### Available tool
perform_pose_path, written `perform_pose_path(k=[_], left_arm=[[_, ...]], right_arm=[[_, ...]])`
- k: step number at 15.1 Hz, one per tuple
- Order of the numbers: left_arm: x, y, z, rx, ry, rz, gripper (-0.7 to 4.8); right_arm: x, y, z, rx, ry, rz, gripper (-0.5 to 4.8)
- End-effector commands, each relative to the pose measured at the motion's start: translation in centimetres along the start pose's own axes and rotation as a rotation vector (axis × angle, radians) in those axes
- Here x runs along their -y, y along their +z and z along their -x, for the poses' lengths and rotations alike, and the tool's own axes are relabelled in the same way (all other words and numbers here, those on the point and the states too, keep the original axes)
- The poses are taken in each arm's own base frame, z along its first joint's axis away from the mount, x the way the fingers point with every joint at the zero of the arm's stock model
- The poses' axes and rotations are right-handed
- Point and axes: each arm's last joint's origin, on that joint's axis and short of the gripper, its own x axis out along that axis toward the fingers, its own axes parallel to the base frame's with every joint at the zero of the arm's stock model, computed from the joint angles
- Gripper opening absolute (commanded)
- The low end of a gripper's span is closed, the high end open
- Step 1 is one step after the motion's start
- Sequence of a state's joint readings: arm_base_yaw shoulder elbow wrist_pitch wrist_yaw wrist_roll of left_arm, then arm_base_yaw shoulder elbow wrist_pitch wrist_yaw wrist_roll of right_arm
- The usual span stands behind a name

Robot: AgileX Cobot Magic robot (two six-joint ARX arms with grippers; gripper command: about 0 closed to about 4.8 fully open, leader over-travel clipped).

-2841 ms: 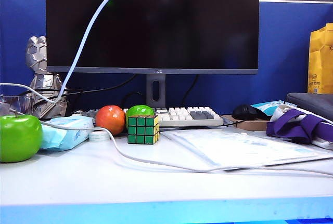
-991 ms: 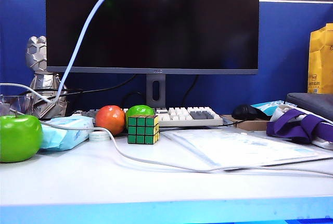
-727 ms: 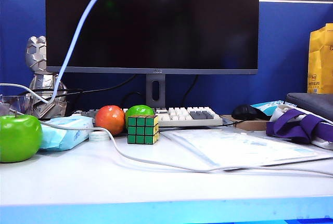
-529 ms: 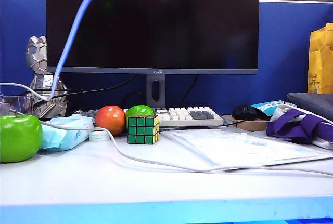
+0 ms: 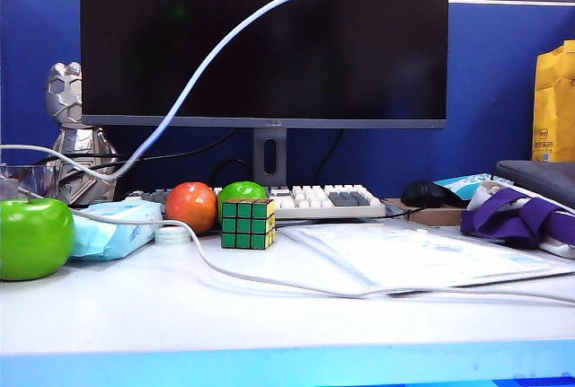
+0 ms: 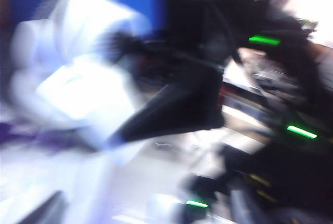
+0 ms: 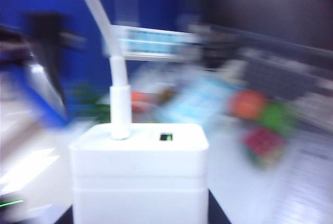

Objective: Pick up the Type-C charging cable and the charging base, insert one end of the Type-C charger into the corresponding slot on the base, and finally place the plugged-in charger back on the table.

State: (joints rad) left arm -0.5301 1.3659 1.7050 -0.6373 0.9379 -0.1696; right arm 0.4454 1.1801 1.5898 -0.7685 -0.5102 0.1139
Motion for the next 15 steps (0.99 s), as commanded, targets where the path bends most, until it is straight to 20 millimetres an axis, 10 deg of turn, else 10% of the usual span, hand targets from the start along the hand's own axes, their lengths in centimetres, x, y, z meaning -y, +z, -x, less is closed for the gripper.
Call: perform_pose_path(k=[1,4,10,15], left_arm=[[-0.8,-0.6,0.2,-0.018,0.264,0.044,3.16],[-1.8,-1.5,0.7,-0.061,0.628,0.089,1.62],[-1.9,-2.0,0.8,-0.106,0.665,0.105,1.47],[-1.9,-2.1,0.8,-0.114,0.667,0.110,1.47]], right_arm=[[0.6,0.1,0.4,0.019,-0.273,0.084,-0.04],[1.6,0.3,-0.5,0.017,-0.405,0.119,-0.04],[1.9,0.2,-1.0,-0.001,-0.436,0.112,-0.05],[7.6,-3.7,-9.5,-0.405,-0.563,0.013,-0.04]])
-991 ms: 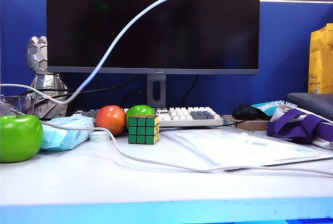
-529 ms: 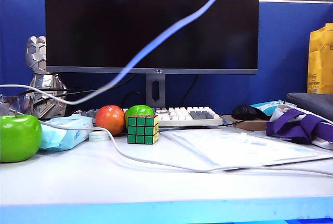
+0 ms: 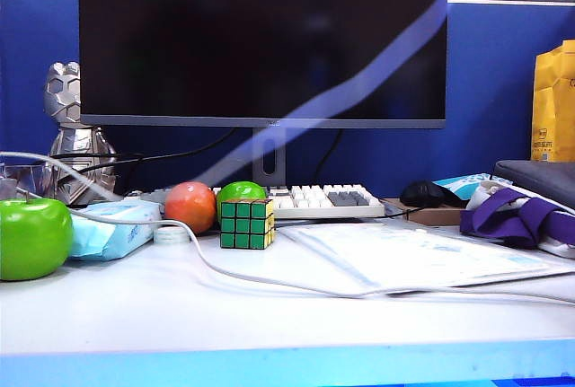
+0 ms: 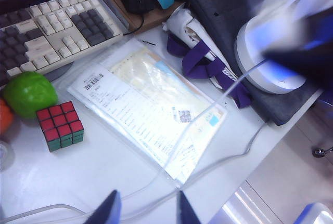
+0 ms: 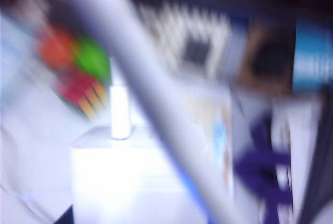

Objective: Pick up the Type-C charging cable and the charging base, insert one end of the Type-C charger into the corresponding slot on the base, and finally place the plugged-in charger back on the table.

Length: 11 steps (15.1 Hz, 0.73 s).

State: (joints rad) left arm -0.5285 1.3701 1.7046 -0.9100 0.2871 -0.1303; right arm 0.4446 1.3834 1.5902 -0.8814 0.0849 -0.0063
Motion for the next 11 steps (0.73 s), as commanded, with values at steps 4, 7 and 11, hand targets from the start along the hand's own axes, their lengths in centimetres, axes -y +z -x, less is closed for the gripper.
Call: perform_pose_path(k=[4,7,11], left_arm=[[0.1,0.2,0.2,0.022,-0.009,-0.010,1.47],[0.1,0.2,0.2,0.020,-0.009,-0.010,1.47],[0.1,0.2,0.2,0.019,-0.009,-0.009,1.47]], right_arm=[[-1.8,-2.2,-13.0,-0.317,0.201,-0.023,-0.04],[-2.4,-3.3,-17.5,-0.357,0.278,-0.056,-0.04],[-6.3,-4.4,-20.6,-0.386,0.475,-0.072,-0.04]])
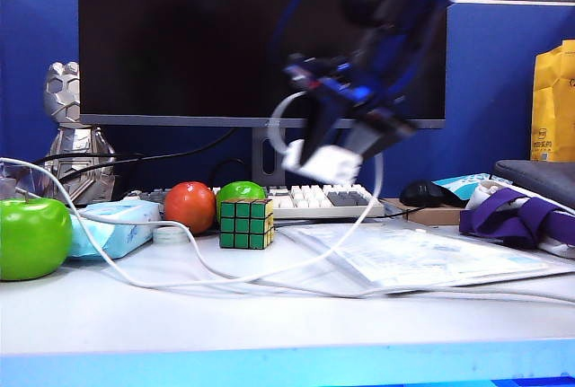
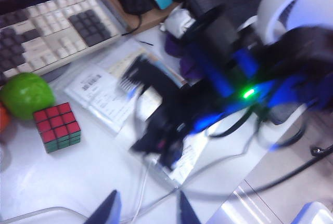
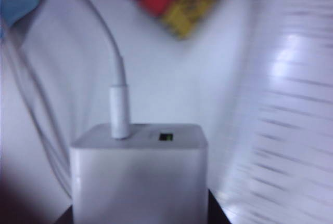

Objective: Pick up the Type-C charging cable and the charging base, insert one end of the Type-C charger into the corresponding slot on the base, and finally place the plugged-in charger back on the table.

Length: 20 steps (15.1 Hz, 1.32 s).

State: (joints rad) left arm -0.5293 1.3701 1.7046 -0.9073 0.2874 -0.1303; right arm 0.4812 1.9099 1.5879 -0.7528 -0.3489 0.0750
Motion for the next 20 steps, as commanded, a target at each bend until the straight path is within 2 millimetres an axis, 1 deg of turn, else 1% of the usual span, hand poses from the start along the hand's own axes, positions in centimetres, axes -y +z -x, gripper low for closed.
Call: perform_pose_path(k=[1,2,4,6,7,8,9,12,13,14,15,16,17,18,19,20], left_arm=[[0.1,0.2,0.2,0.017,-0.007,-0.008,1.47],[0.1,0.2,0.2,0.016,-0.007,-0.008,1.47],[0.1,0.1,0.2,0.008,-0.006,-0.005,1.47],[0.1,0.1,0.2,0.007,-0.006,-0.005,1.47],[0.1,0.1,0.2,0.009,-0.006,-0.001,1.47],[0.1,0.1,0.3,0.010,-0.006,0.005,1.47],[0.1,0.1,0.3,0.012,-0.006,0.005,1.47],[0.1,0.1,0.3,0.012,-0.006,0.005,1.46],[0.1,0.1,0.3,0.011,-0.005,0.006,1.43],[0.1,0.1,0.3,0.012,-0.005,0.006,1.27],[0.2,0.1,0.8,0.024,-0.004,0.012,0.06],[0.4,0.1,1.2,0.038,0.000,0.006,-0.05],[0.5,0.2,1.8,0.061,0.008,-0.005,-0.05],[0.8,0.2,2.9,0.096,0.009,-0.020,-0.05],[1.1,0.2,3.8,0.122,0.008,-0.036,-0.05],[1.3,0.1,4.8,0.150,0.022,-0.053,-0.05]], right_arm=[[-2.1,0.4,-2.0,0.025,0.029,0.065,-0.04],[-2.9,0.3,-3.1,0.025,-0.017,0.088,-0.04],[-3.8,0.0,-4.8,0.017,-0.078,0.113,-0.04],[-3.7,-0.1,-6.2,0.010,-0.079,0.100,-0.03],[-3.5,-0.2,-6.8,0.001,-0.073,0.091,0.79],[-3.5,-0.2,-6.9,-0.005,-0.070,0.093,3.65],[-3.5,-0.2,-6.9,0.000,-0.068,0.095,4.31],[-3.7,-0.1,-6.7,-0.003,-0.022,0.096,4.30],[-3.9,0.0,-6.3,-0.001,0.013,0.098,4.30],[-4.3,0.3,-5.7,0.004,0.041,0.100,4.30],[-5.4,1.3,-2.8,0.052,0.075,0.117,3.35],[-6.1,1.8,-0.7,0.103,0.083,0.134,2.11],[-6.9,2.4,1.7,0.171,0.093,0.156,0.71],[-8.1,2.9,5.3,0.270,0.108,0.188,-0.01],[-8.9,3.1,8.0,0.337,0.118,0.210,-0.01],[-9.7,2.8,10.9,0.398,0.128,0.230,-0.01]])
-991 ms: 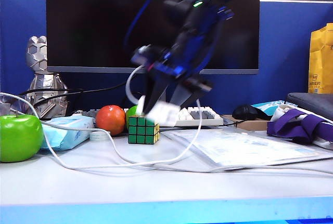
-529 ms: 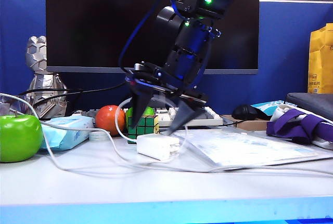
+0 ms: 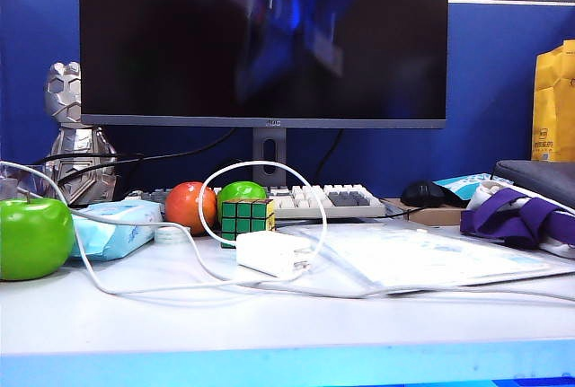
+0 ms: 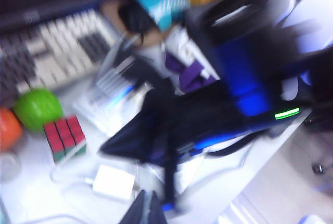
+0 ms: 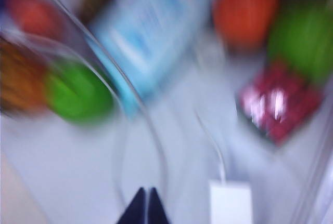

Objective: Pick up the Type-C charging cable and the charging base, insert one end of the Type-C charger into the corresponding slot on the base, and finally place the plugged-in charger back on the table.

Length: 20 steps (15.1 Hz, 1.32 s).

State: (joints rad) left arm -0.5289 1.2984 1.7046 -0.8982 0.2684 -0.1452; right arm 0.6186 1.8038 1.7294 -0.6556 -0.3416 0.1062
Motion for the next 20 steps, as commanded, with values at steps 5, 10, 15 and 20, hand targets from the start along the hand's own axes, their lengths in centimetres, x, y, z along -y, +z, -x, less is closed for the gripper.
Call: perform_pose_path(k=[5,10,15,20], left_arm=[[2.8,-1.3,11.2,0.282,0.028,-0.216,-0.05],[4.1,-8.1,20.7,0.326,0.135,-0.215,-0.05],[3.9,-15.7,24.1,0.339,0.159,-0.243,-0.05],[1.6,-18.1,16.7,0.213,0.097,-0.189,-0.05]], right_arm=[[-8.0,-1.3,24.1,0.485,-0.157,0.228,-0.01],[-8.3,-9.9,29.5,0.687,-0.363,0.277,-0.01],[-2.8,-20.1,18.3,0.758,-0.494,0.218,-0.01],[1.5,-28.8,10.1,0.544,-0.617,-0.041,0.00]])
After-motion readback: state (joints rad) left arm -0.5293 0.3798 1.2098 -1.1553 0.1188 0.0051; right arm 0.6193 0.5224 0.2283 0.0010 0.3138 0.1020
